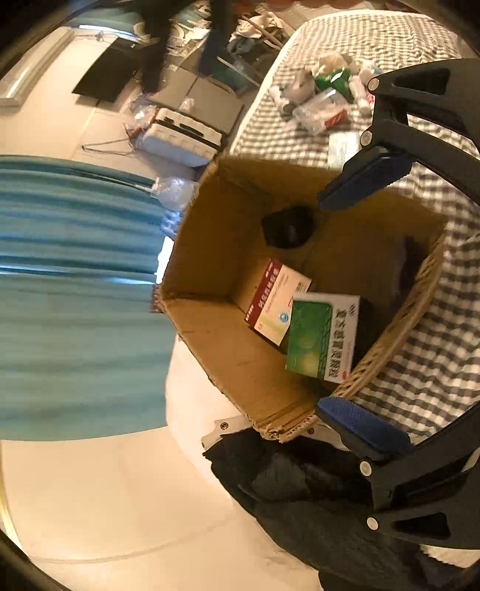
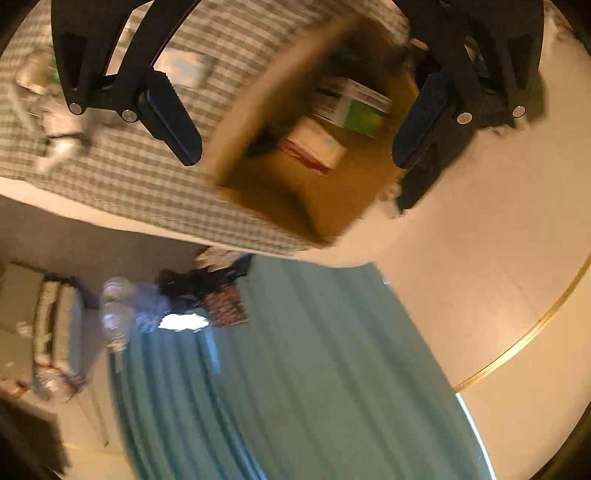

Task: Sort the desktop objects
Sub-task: 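Carry the blister pack and lens cap to the cardboard box and release both, then grasp the light-blue tissue pack with the left tool while the right tool grasps the white plush toy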

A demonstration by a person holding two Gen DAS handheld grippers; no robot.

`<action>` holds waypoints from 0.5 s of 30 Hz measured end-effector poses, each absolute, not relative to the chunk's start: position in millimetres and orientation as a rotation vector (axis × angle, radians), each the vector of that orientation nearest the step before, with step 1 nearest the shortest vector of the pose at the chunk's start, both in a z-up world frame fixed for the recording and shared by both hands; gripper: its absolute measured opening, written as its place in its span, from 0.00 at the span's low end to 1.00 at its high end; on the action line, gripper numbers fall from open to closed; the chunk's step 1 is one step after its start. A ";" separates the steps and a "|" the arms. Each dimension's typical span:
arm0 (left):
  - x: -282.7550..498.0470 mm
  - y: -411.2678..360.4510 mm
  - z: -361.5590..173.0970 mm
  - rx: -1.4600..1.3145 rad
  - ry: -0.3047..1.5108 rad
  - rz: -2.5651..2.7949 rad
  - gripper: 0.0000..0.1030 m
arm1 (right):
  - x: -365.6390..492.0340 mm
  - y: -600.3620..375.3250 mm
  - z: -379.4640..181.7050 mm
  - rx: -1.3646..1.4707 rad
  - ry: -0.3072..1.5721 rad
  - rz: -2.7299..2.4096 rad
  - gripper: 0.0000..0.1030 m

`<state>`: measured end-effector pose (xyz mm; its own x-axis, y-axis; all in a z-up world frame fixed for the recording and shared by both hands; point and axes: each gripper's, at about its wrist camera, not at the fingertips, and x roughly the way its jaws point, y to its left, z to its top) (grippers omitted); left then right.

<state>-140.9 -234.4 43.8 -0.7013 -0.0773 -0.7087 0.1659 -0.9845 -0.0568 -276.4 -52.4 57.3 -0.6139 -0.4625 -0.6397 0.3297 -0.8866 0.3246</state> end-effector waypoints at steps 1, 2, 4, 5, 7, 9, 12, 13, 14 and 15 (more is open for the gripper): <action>-133.2 -226.8 49.6 1.133 0.167 -2.786 1.00 | -264.0 -34.6 58.1 1.031 -0.216 -2.510 1.00; -125.8 -219.2 54.2 1.114 0.165 -2.804 1.00 | -249.2 -14.4 58.7 1.013 -0.193 -2.562 1.00; -114.0 -201.7 63.0 1.087 0.165 -2.834 1.00 | -219.4 26.1 57.9 0.997 -0.168 -2.643 1.00; -108.5 -193.3 66.5 1.077 0.170 -2.853 1.00 | -200.6 52.3 55.7 1.004 -0.155 -2.700 1.00; -95.9 -170.5 72.7 1.054 0.187 -2.894 1.00 | -167.1 101.1 47.8 1.029 -0.148 -2.791 1.00; -86.0 -147.7 74.5 1.036 0.202 -2.929 1.00 | -138.0 150.3 33.1 1.085 -0.196 -2.855 1.00; -75.4 -107.3 68.6 1.027 0.217 -2.941 1.00 | -111.6 216.5 7.4 1.234 -0.400 -2.897 1.00; -71.4 -91.3 63.7 1.024 0.216 -2.940 1.00 | -103.1 235.5 -0.6 1.241 -0.496 -2.899 1.00; -67.9 -77.1 58.2 1.027 0.212 -2.940 1.00 | -95.9 248.8 -7.2 1.236 -0.567 -2.900 1.00; -65.1 -65.5 52.5 1.040 0.206 -2.943 1.00 | -89.0 259.8 -12.9 1.239 -0.623 -2.901 1.00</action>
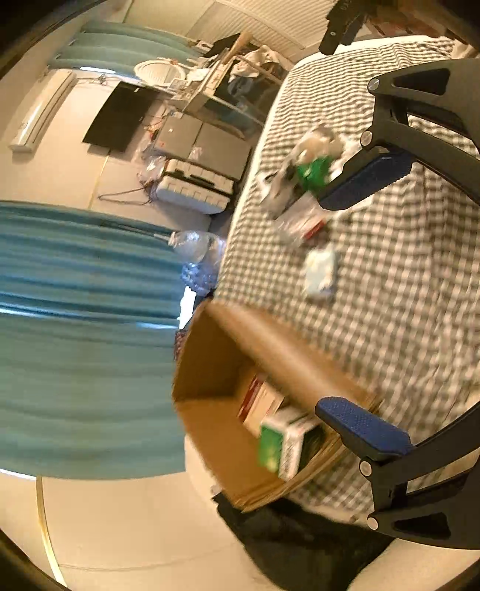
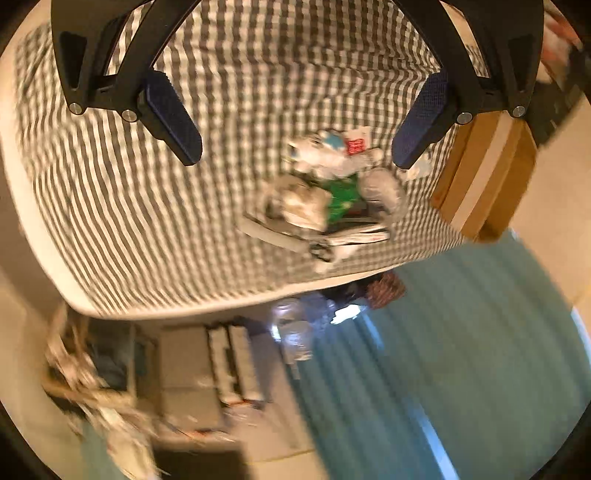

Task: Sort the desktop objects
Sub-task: 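Grasp the light-blue tissue pack with the left tool while the right tool grasps the white plush toy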

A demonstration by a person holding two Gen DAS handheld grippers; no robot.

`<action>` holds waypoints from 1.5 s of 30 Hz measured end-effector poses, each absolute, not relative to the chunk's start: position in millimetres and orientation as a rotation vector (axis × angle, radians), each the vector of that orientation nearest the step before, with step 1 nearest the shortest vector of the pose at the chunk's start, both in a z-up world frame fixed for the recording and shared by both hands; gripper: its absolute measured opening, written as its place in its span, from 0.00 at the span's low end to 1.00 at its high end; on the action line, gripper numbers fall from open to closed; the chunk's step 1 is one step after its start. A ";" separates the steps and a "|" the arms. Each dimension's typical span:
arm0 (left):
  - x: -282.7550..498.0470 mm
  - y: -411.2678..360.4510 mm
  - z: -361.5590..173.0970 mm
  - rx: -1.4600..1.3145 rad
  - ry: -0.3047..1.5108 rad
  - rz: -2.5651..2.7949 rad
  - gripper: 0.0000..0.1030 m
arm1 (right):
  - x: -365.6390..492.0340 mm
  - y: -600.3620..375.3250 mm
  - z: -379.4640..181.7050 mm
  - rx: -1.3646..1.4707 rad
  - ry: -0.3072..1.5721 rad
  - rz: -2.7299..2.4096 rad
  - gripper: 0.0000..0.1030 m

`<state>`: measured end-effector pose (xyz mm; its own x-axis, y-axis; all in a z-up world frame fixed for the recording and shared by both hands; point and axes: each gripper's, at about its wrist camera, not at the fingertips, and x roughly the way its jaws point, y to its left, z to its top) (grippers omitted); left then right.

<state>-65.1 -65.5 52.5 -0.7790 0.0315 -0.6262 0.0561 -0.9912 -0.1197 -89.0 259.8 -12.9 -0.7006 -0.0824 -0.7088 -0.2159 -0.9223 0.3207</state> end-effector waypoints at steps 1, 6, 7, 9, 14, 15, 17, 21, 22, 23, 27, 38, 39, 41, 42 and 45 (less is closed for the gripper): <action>-62.5 -50.4 44.1 1.071 0.190 -2.946 1.00 | -82.0 267.5 -19.6 -1.187 0.627 2.756 1.00; -52.4 -1.7 9.5 1.209 0.073 -2.932 1.00 | -69.7 272.0 -42.0 -1.263 0.623 2.755 1.00; -52.9 4.8 2.6 1.235 0.040 -2.915 1.00 | -70.8 264.6 -44.9 -1.280 0.605 2.766 1.00; -53.9 17.2 -5.7 1.277 -0.037 -2.898 1.00 | -74.4 254.5 -52.2 -1.301 0.571 2.776 1.00; -64.0 28.3 -17.5 1.301 -0.119 -2.901 1.00 | -87.4 232.7 -72.9 -1.371 0.483 2.814 1.00; -66.8 27.1 -20.6 1.308 -0.099 -2.895 1.00 | -93.9 228.7 -77.7 -1.388 0.478 2.814 1.00; -75.6 22.1 -29.3 1.345 -0.027 -2.868 1.00 | -102.4 225.2 -85.0 -1.402 0.493 2.807 1.00; -99.9 8.1 -52.4 1.383 0.080 -2.806 1.00 | -125.9 216.4 -102.4 -1.441 0.505 2.790 1.00; -104.7 5.5 -57.9 1.387 0.096 -2.793 1.00 | -131.6 213.6 -106.6 -1.454 0.503 2.788 1.00; -110.8 3.4 -63.4 1.389 0.114 -2.783 1.00 | -137.1 211.3 -111.3 -1.468 0.504 2.783 1.00; -134.4 -5.4 -84.2 1.393 0.181 -2.744 1.00 | -161.7 205.2 -131.2 -1.512 0.488 2.746 1.00; -195.9 -14.9 -111.4 1.383 0.220 -2.743 1.00 | -202.3 205.3 -166.3 -1.574 0.462 2.680 1.00; -201.5 -16.5 -113.2 1.384 0.225 -2.741 1.00 | -203.4 204.2 -167.7 -1.579 0.441 2.678 1.00; -213.6 -18.7 -116.6 1.380 0.215 -2.743 1.00 | -205.1 201.4 -170.0 -1.581 0.392 2.680 1.00; -218.4 -19.5 -118.9 1.379 0.203 -2.745 1.00 | -205.1 200.9 -170.3 -1.578 0.377 2.683 1.00; -231.1 -22.1 -125.5 1.406 0.187 -2.740 1.00 | -205.4 199.7 -170.7 -1.577 0.374 2.685 1.00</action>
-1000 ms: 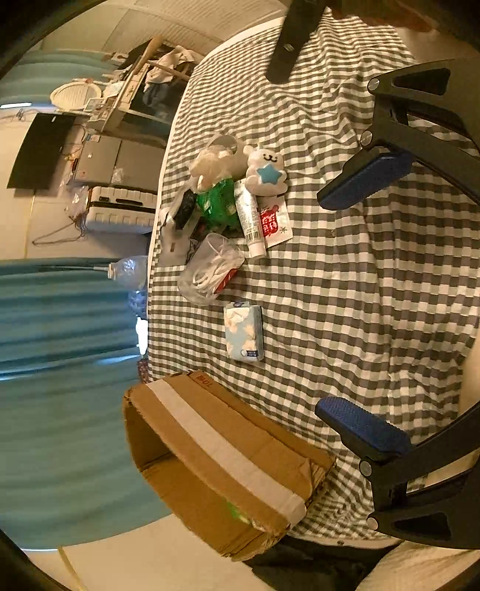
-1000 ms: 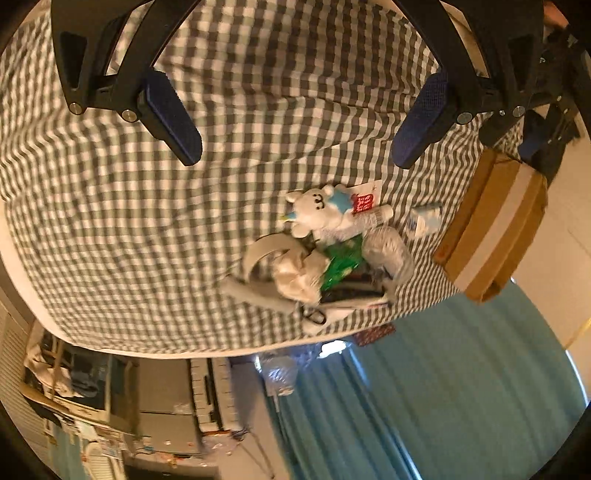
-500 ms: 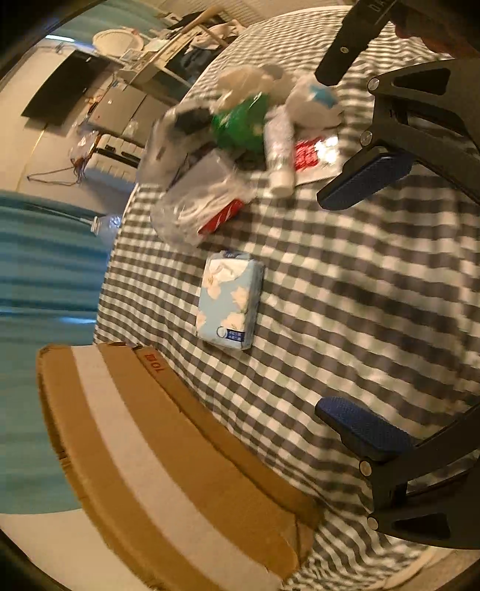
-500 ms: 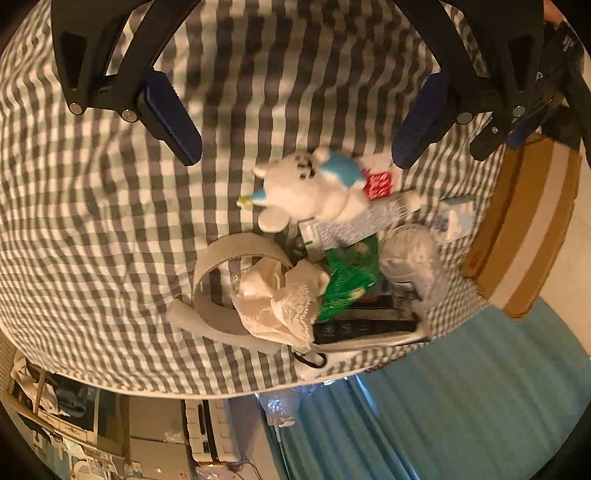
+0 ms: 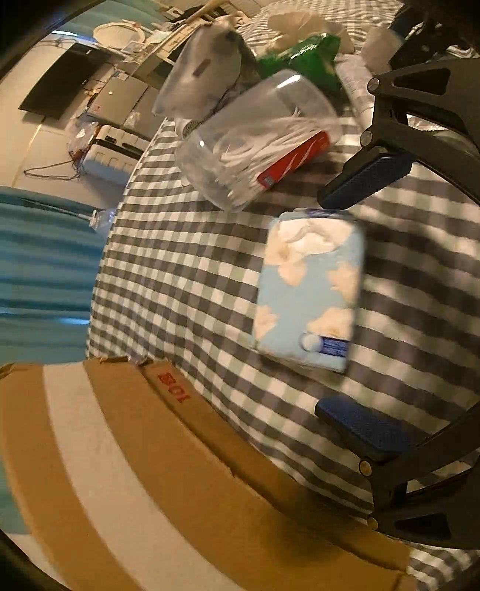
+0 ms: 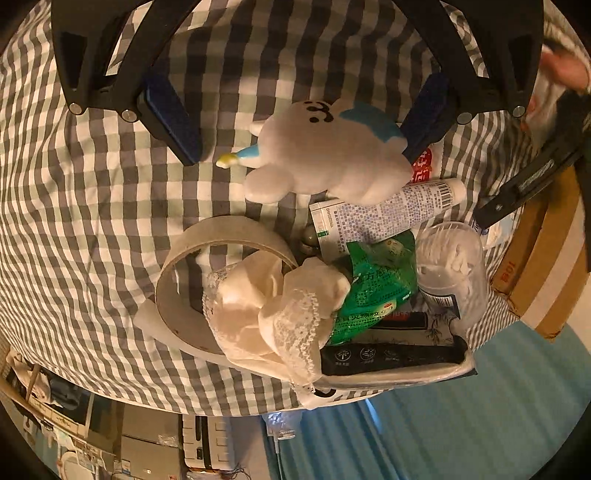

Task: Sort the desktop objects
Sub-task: 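Grasp the light-blue tissue pack with the left tool while the right tool grasps the white plush toy, then carry the tissue pack and plush toy into the cardboard box and release both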

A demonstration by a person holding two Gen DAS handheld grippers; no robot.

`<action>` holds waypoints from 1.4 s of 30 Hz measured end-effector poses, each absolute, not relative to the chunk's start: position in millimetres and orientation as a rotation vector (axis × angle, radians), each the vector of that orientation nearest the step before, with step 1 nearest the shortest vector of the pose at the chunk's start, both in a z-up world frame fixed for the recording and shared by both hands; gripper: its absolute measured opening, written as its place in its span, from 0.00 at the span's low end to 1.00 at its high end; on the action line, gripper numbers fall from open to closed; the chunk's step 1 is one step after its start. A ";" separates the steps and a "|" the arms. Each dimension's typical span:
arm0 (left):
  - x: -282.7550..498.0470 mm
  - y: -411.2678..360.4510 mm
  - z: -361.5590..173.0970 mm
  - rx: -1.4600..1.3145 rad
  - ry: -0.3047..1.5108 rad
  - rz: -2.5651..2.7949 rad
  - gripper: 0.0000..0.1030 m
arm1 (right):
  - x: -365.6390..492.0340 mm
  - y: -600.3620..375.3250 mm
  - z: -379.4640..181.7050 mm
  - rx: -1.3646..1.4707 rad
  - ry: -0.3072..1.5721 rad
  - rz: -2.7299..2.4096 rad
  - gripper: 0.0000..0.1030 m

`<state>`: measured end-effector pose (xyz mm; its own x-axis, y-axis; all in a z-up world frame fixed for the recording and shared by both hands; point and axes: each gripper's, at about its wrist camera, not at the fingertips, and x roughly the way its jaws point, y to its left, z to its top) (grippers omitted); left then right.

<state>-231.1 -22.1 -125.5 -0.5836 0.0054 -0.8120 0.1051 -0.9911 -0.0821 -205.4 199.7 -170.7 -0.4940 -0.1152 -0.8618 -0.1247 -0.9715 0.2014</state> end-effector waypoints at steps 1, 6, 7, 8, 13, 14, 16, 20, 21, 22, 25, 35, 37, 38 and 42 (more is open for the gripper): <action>-235.4 -22.9 -127.8 1.417 0.178 -2.733 1.00 | -205.8 199.5 -170.7 -1.577 0.371 2.686 1.00; -240.1 -21.0 -127.3 1.400 0.082 -2.746 0.79 | -205.7 195.7 -168.8 -1.576 0.307 2.709 0.80; -237.8 -18.9 -124.3 1.391 0.057 -2.754 0.73 | -205.7 194.0 -168.0 -1.576 0.301 2.717 0.72; -236.1 -17.6 -122.8 1.391 0.039 -2.752 0.73 | -206.2 192.0 -167.9 -1.583 0.293 2.722 0.67; -219.1 -20.7 -117.4 1.440 0.081 -2.743 0.72 | -204.1 182.6 -171.6 -1.585 0.257 2.733 0.67; -212.8 -21.9 -115.5 1.445 0.097 -2.742 0.72 | -203.2 183.8 -171.3 -1.587 0.275 2.733 0.67; -197.7 -24.7 -110.2 1.448 0.126 -2.734 0.72 | -200.7 186.0 -167.0 -1.585 0.313 2.734 0.66; -167.9 -24.2 -96.1 1.447 0.157 -2.728 0.72 | -189.4 192.4 -156.7 -1.576 0.354 2.736 0.66; -162.4 -23.2 -92.3 1.443 0.166 -2.733 0.72 | -185.3 192.3 -152.9 -1.578 0.350 2.738 0.66; -154.7 -22.6 -88.0 1.443 0.172 -2.739 0.72 | -182.0 192.3 -149.9 -1.573 0.345 2.740 0.66; -135.5 -20.7 -73.4 1.433 0.165 -2.756 0.72 | -166.9 192.1 -140.3 -1.568 0.349 2.754 0.66; -90.9 -17.9 -6.3 1.295 0.095 -2.857 0.72 | -110.7 177.4 -89.9 -1.505 0.381 2.838 0.66; -83.8 -20.2 9.0 1.276 0.107 -2.869 0.72 | -99.8 172.0 -78.2 -1.483 0.390 2.868 0.66; -81.9 -20.5 15.4 1.260 0.103 -2.875 0.72 | -93.1 170.1 -72.7 -1.473 0.388 2.879 0.66; -68.5 -31.5 45.0 1.177 0.136 -2.912 0.72 | -75.3 157.9 -47.8 -1.429 0.405 2.949 0.66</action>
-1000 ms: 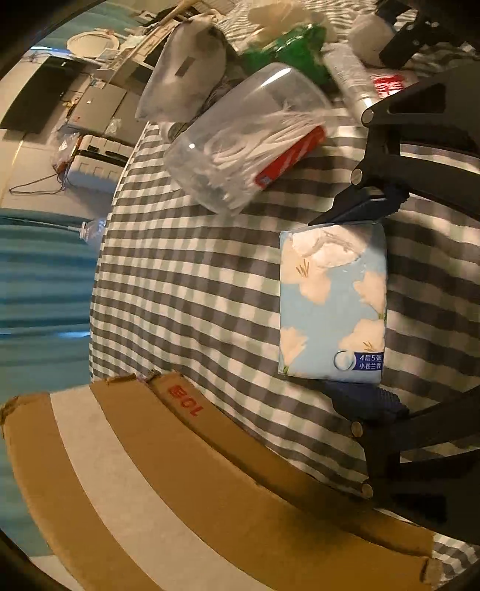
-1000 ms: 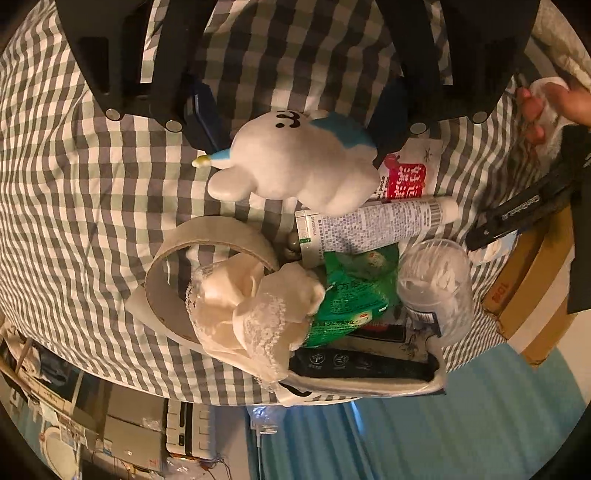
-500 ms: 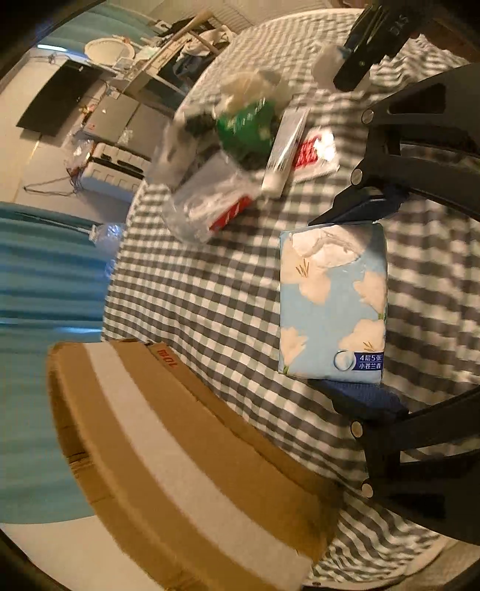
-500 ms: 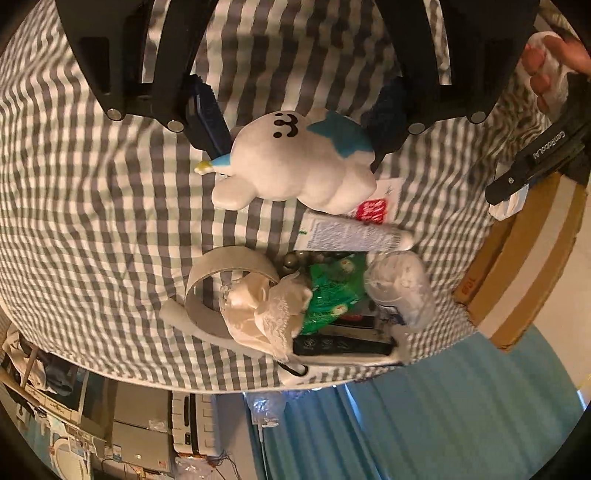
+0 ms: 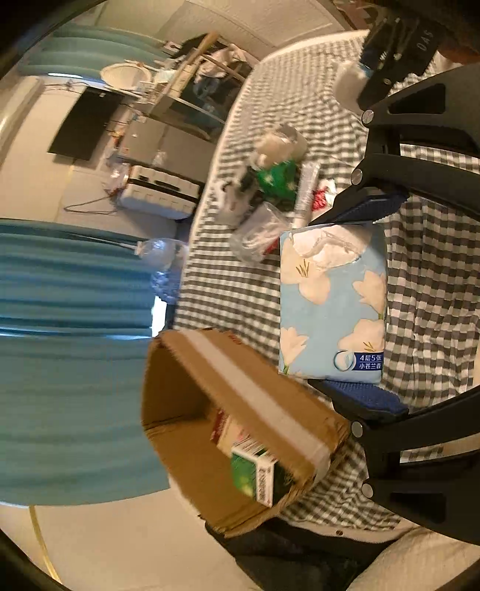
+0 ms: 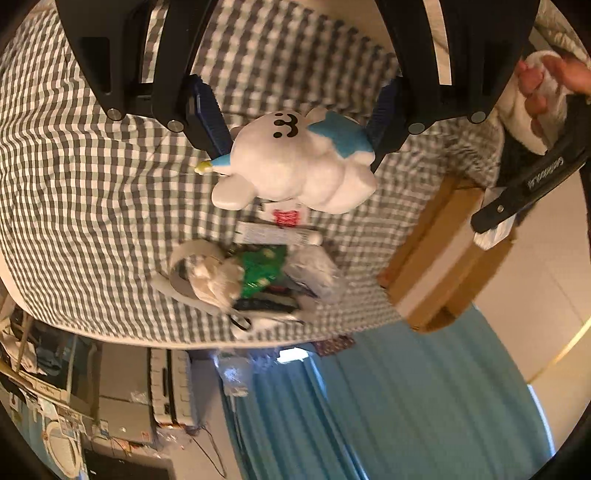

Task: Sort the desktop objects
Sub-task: 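Carry the tissue pack and plush toy into the cardboard box and release both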

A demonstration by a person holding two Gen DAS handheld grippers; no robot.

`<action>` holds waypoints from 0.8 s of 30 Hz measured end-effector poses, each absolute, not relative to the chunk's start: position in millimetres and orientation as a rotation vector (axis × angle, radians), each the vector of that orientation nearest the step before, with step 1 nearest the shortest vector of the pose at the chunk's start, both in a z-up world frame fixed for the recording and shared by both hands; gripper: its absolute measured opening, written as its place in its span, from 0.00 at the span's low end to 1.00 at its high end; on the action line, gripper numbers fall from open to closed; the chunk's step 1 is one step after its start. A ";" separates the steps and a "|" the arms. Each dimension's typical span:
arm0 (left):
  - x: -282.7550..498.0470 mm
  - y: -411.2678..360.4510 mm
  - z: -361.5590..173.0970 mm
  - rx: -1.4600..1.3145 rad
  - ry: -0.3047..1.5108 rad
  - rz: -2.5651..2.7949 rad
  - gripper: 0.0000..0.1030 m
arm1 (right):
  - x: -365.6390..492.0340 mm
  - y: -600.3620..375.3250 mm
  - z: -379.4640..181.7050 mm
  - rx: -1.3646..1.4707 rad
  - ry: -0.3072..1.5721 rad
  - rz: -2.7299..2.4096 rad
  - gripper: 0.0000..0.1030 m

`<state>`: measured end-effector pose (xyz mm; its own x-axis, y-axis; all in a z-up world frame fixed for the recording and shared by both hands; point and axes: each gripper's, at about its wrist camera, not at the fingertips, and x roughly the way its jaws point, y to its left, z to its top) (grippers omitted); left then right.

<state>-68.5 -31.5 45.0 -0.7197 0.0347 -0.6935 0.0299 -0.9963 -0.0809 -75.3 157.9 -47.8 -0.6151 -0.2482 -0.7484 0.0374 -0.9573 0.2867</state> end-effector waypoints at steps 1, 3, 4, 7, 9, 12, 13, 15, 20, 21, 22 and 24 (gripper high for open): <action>-63.6 -36.6 50.7 -1.162 -0.145 2.915 0.72 | -71.9 153.5 -41.2 1.272 -0.361 -2.659 0.66; -58.3 -45.7 62.9 -1.131 -0.169 2.927 0.73 | -67.5 144.3 -28.9 1.239 -0.351 -2.645 0.66; -56.4 -51.7 69.7 -1.119 -0.179 2.934 0.73 | -66.5 138.3 -22.3 1.222 -0.341 -2.634 0.66; -53.4 -72.9 83.9 -1.106 -0.204 2.962 0.73 | -69.4 116.6 -4.3 1.176 -0.299 -2.620 0.66; -53.0 -90.3 91.1 -1.102 -0.202 2.987 0.73 | -75.9 99.8 5.6 1.152 -0.287 -2.588 0.66; -54.6 -114.6 98.5 -1.095 -0.199 3.024 0.73 | -88.7 67.3 20.8 1.111 -0.255 -2.545 0.66; -56.1 -126.2 101.2 -1.093 -0.215 3.035 0.73 | -93.9 54.9 26.7 1.093 -0.233 -2.535 0.66; -60.2 -146.0 104.5 -1.093 -0.240 3.055 0.73 | -106.8 30.3 38.1 1.070 -0.203 -2.500 0.66; -80.4 -191.9 105.5 -1.109 -0.261 3.104 0.73 | -140.6 -22.1 56.7 1.017 -0.162 -2.438 0.66; -85.7 -199.0 104.4 -1.112 -0.255 3.113 0.73 | -151.9 -36.3 59.3 1.009 -0.139 -2.433 0.66; -92.4 -206.8 102.8 -1.114 -0.251 3.124 0.73 | -159.6 -45.0 59.4 1.004 -0.124 -2.431 0.66; -106.9 -219.4 98.7 -1.122 -0.252 3.134 0.73 | -179.3 -65.7 58.3 0.999 -0.097 -2.418 0.66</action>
